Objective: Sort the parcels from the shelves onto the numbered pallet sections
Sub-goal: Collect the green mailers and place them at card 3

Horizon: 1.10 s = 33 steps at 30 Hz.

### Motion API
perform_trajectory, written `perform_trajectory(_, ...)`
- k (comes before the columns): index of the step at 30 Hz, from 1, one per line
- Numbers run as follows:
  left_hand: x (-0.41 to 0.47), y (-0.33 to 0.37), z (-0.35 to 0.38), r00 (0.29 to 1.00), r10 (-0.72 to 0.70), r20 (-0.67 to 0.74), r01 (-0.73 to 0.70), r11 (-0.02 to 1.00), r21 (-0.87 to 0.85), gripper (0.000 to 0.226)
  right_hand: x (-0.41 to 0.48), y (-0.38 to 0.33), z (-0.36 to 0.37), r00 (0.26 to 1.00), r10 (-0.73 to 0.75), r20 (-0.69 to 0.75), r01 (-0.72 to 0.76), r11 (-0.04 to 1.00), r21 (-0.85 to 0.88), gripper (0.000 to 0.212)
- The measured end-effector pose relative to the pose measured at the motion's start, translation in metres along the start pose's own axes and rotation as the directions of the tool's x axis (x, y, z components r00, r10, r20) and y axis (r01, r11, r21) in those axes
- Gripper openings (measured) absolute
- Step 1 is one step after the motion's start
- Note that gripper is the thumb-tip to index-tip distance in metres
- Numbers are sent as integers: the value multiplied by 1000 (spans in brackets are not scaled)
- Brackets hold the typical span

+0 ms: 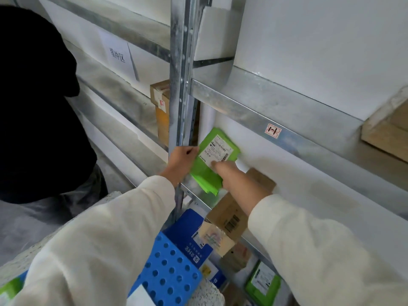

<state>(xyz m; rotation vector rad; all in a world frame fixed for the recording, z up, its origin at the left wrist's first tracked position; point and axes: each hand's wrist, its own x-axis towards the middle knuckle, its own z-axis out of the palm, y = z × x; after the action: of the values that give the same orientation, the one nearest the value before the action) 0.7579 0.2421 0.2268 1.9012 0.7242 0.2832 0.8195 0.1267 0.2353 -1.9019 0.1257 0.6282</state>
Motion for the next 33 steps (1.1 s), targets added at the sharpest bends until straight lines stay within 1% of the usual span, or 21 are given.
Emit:
perform_trajectory(2,-19,7,-10,998,11,-68,-12,1000,-13,32,-16,-4,-5,997,-73,-37,72,997,-41,39)
perform_trajectory(5,-54,9,-22,991,-7,-135,-7,994,-105,30,-46,-8,-14,981,-180,-77,163,968,-190,43)
perform_trajectory(7,-80,2,-27,986,-31,-163,10,992,-129,30,-67,-10,-18,963,-261,-64,240,943,-231,41)
perform_trajectory(10,-120,-8,-29,974,-51,-222,22,991,-134,28,-99,3,-23,937,-348,10,339,906,-252,38)
perform_trajectory(13,-161,-18,-27,951,-105,-292,52,981,-185,28,-128,27,-28,929,-359,86,369,896,-247,38)
perform_trajectory(17,-217,-25,-27,928,-185,-322,84,949,-302,22,-161,52,-37,924,-335,185,371,901,-223,34)
perform_trajectory(19,-245,-26,-30,913,-223,-341,77,916,-393,23,-176,63,-38,909,-350,228,398,891,-217,33)
perform_trajectory(24,-309,-40,-42,892,-251,-377,23,856,-516,21,-216,92,-27,863,-372,341,462,854,-237,43)
perform_trajectory(26,-331,-48,-48,872,-258,-415,1,850,-527,17,-231,104,-19,841,-385,379,494,833,-249,42)
perform_trajectory(28,-349,-58,-54,854,-276,-440,-1,847,-532,18,-245,119,-10,825,-394,405,514,821,-249,40)
perform_trajectory(33,-379,-84,-73,800,-296,-522,-2,869,-495,22,-266,148,21,814,-340,471,500,823,-270,34)
